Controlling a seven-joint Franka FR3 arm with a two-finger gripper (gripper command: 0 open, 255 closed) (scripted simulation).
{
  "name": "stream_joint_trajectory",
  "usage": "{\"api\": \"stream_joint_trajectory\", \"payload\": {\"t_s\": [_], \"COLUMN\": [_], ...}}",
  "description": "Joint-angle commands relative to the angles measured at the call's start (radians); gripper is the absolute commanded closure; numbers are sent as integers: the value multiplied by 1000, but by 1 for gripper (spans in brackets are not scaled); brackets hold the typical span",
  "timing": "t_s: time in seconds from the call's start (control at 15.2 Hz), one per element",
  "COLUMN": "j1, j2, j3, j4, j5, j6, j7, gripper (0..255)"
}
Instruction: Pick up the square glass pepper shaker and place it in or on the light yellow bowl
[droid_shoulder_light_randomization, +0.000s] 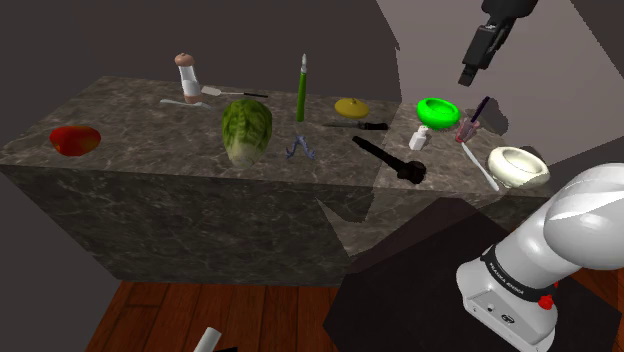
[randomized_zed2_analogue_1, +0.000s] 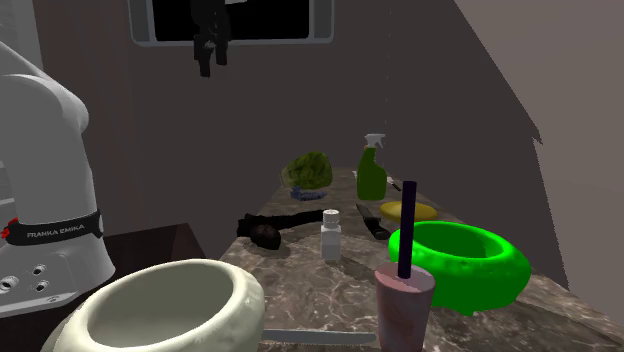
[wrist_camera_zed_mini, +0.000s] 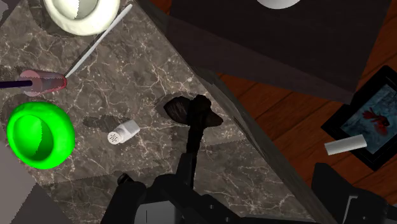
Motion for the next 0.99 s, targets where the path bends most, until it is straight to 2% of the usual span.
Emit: {"api": "stream_joint_trajectory", "payload": {"t_s": [0.0,0.46,0.92], "j1": [0,-41,-78], "j2": [0,92,257], "j3": [0,-120,-239], "j4": [0,-97,-129], "j5": [0,-60,-100], "j6": [0,202,410], "j7": [0,-97,-195], "gripper": [0,0,0]}}
